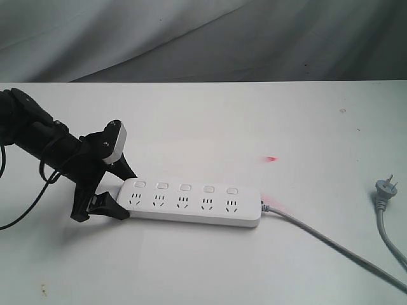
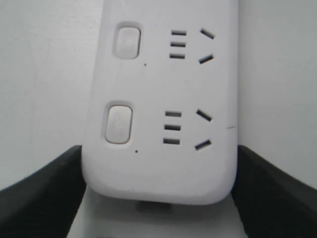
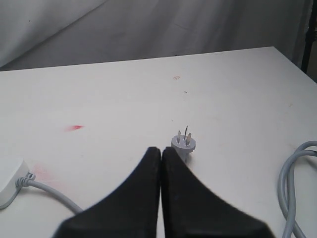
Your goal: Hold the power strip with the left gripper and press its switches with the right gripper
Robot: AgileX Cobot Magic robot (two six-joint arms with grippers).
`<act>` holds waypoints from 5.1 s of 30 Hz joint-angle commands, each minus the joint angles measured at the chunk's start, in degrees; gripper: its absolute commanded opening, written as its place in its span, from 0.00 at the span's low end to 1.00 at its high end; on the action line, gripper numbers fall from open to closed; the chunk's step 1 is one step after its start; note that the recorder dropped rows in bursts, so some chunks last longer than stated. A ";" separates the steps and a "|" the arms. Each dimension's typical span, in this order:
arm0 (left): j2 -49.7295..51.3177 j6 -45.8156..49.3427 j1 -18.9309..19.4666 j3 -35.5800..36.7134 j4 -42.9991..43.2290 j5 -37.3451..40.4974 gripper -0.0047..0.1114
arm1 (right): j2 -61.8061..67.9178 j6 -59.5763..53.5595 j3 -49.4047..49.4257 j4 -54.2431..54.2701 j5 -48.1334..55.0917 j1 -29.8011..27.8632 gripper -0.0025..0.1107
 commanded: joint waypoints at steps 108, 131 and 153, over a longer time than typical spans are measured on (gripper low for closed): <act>-78.81 -105.98 -2.70 3.01 39.59 -23.13 0.04 | -0.14 0.04 0.14 0.26 0.24 -0.46 0.02; -97.14 -122.43 -2.70 46.17 46.13 -34.99 0.04 | -0.14 0.04 0.14 0.26 0.24 -0.46 0.02; -119.68 -122.55 -2.70 64.24 46.00 -35.97 0.04 | -0.14 0.17 0.14 0.26 0.24 -0.46 0.02</act>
